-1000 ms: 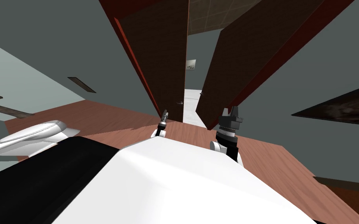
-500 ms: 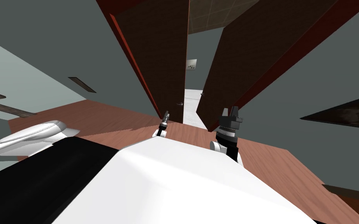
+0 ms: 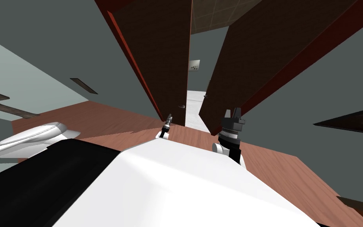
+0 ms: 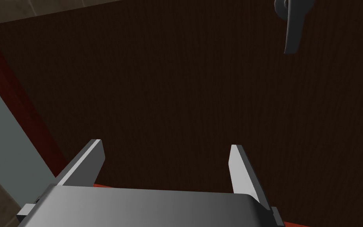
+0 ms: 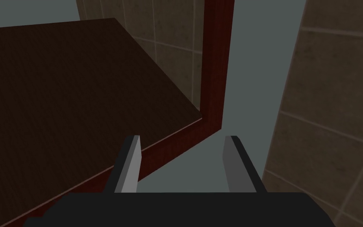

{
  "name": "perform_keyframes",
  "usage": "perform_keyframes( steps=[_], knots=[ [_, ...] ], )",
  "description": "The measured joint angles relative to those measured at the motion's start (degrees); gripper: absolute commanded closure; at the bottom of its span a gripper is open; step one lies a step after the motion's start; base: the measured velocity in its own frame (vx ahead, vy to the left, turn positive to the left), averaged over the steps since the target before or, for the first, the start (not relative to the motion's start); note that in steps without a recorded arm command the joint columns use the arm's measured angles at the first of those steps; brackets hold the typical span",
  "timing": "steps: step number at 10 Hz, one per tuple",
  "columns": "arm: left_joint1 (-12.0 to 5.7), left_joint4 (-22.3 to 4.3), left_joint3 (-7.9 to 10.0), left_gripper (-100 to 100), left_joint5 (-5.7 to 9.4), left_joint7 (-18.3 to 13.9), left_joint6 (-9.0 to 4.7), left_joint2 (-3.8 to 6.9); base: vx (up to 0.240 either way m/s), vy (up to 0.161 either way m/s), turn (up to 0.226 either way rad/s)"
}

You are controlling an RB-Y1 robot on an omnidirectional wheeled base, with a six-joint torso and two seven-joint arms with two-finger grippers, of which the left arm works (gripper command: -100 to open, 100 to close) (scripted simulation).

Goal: Push the door open

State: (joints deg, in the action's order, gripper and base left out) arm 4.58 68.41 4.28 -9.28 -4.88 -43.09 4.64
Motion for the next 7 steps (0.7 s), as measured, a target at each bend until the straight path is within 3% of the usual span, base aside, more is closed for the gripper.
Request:
perform_keyframes(
  steps=[7],
  knots=[
    [-4.19, -10.3, 0.74, -100, -2.39, -2.5, -0.96, -0.53, 0.097, -0.005, 0.024]
  ],
)
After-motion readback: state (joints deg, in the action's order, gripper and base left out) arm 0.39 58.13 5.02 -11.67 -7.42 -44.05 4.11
